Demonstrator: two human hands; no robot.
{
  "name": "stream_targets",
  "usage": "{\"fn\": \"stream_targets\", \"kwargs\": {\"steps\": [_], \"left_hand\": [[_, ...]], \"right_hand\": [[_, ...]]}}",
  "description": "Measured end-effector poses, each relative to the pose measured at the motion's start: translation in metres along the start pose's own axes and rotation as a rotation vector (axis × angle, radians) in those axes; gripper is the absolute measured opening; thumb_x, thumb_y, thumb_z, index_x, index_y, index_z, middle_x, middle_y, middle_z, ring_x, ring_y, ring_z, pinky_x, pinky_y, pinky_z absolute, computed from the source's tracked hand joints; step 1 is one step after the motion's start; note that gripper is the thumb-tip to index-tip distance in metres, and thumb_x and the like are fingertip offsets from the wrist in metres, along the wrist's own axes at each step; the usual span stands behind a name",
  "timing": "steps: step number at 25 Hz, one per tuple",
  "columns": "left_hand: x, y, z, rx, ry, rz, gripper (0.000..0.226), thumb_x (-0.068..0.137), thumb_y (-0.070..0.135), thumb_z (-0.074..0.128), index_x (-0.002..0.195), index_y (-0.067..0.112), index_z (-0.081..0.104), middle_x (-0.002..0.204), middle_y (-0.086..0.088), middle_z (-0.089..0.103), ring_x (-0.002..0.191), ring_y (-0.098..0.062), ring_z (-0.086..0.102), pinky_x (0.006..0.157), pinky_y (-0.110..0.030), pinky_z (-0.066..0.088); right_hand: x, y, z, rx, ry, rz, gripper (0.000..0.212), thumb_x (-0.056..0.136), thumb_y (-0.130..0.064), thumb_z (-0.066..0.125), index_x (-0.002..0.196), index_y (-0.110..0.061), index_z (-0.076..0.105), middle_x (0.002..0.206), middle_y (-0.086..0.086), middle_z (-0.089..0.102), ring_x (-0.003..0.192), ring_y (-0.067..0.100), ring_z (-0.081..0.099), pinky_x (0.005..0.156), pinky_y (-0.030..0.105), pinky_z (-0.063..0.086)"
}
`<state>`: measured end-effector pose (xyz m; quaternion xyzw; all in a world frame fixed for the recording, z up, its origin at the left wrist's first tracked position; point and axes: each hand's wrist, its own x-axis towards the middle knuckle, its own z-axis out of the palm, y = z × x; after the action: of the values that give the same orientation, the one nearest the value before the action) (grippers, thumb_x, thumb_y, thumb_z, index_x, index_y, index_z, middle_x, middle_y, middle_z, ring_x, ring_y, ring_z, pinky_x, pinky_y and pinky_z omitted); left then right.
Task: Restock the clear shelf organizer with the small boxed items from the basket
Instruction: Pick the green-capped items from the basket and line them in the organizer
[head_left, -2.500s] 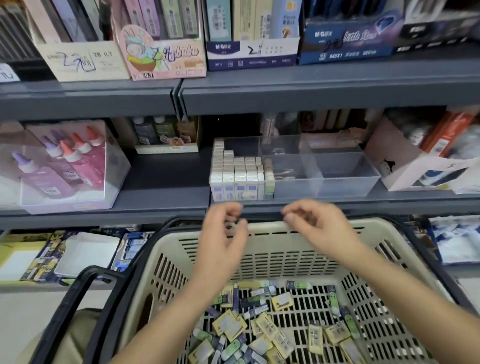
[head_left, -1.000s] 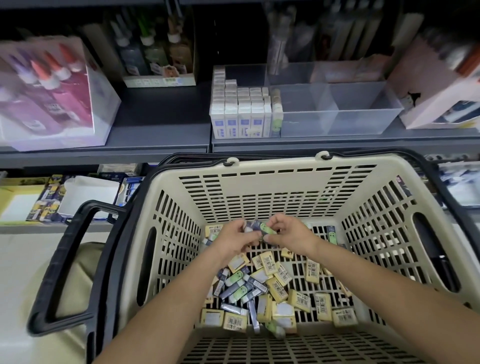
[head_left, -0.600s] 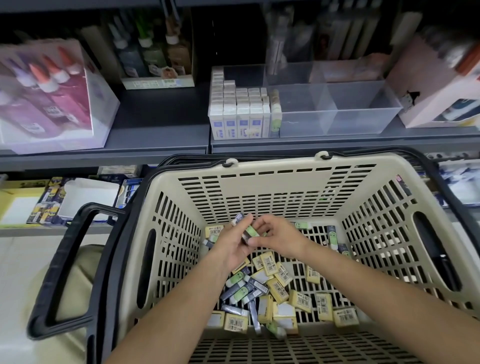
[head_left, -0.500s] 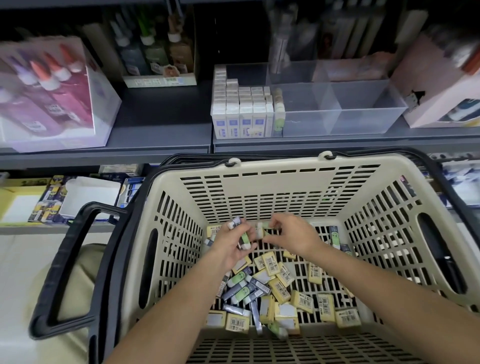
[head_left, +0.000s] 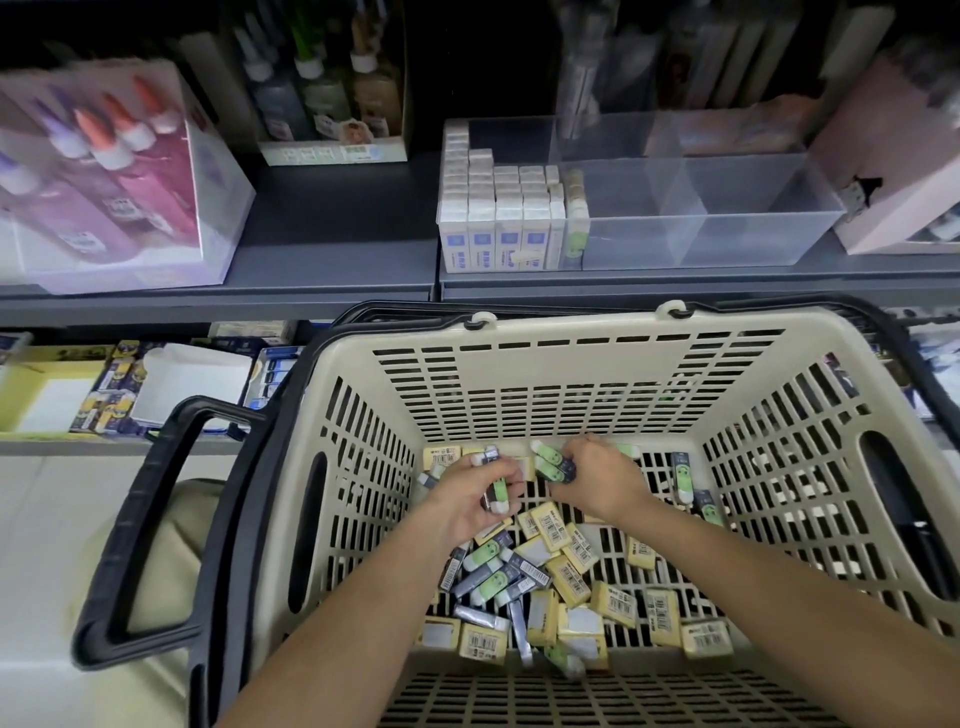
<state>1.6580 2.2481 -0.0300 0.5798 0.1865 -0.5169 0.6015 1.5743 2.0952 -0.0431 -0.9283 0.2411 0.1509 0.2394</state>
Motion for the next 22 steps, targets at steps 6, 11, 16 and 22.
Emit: {"fn": "stream_targets", "kwargs": {"steps": [6, 11, 16, 22], "left_hand": [[-0.006, -0.001, 0.014, -0.101, -0.197, -0.032, 0.050, 0.073, 0.022, 0.078, 0.115, 0.004, 0.058, 0.102, -0.016, 0.067, 0.078, -0.023, 0.067, 0.070, -0.036, 0.057], [-0.010, 0.003, 0.018, -0.068, -0.142, -0.066, 0.092, 0.063, 0.003, 0.082, 0.140, 0.017, 0.035, 0.132, -0.019, 0.052, 0.096, -0.032, 0.065, 0.064, -0.043, 0.056], [-0.024, 0.021, 0.026, 0.294, -0.254, 0.002, 0.035, 0.071, 0.007, 0.079, 0.101, 0.012, 0.062, 0.089, -0.004, 0.072, 0.081, -0.018, 0.069, 0.061, -0.033, 0.056], [-0.052, 0.059, 0.039, 0.397, -0.334, 0.190, 0.025, 0.076, -0.003, 0.071, 0.093, 0.013, 0.063, 0.077, 0.001, 0.072, 0.070, -0.010, 0.068, 0.063, -0.025, 0.057]], "right_hand": [[-0.023, -0.016, -0.013, 0.442, 0.034, 0.003, 0.026, 0.070, -0.035, 0.074, 0.078, -0.025, 0.050, 0.069, -0.008, 0.057, 0.060, 0.004, 0.053, 0.052, 0.022, 0.045], [-0.032, -0.018, -0.023, 0.533, -0.067, -0.070, 0.023, 0.076, -0.036, 0.073, 0.078, -0.026, 0.052, 0.074, -0.009, 0.057, 0.068, 0.006, 0.053, 0.059, 0.016, 0.042], [-0.031, -0.018, -0.059, 0.590, -0.005, -0.103, 0.018, 0.091, -0.022, 0.056, 0.107, -0.016, 0.063, 0.088, 0.000, 0.064, 0.078, 0.013, 0.061, 0.076, 0.032, 0.052], [-0.042, -0.023, -0.113, 0.663, -0.043, -0.160, 0.008, 0.087, -0.013, 0.061, 0.087, -0.020, 0.065, 0.077, -0.002, 0.068, 0.066, 0.005, 0.065, 0.067, 0.023, 0.055]]}}
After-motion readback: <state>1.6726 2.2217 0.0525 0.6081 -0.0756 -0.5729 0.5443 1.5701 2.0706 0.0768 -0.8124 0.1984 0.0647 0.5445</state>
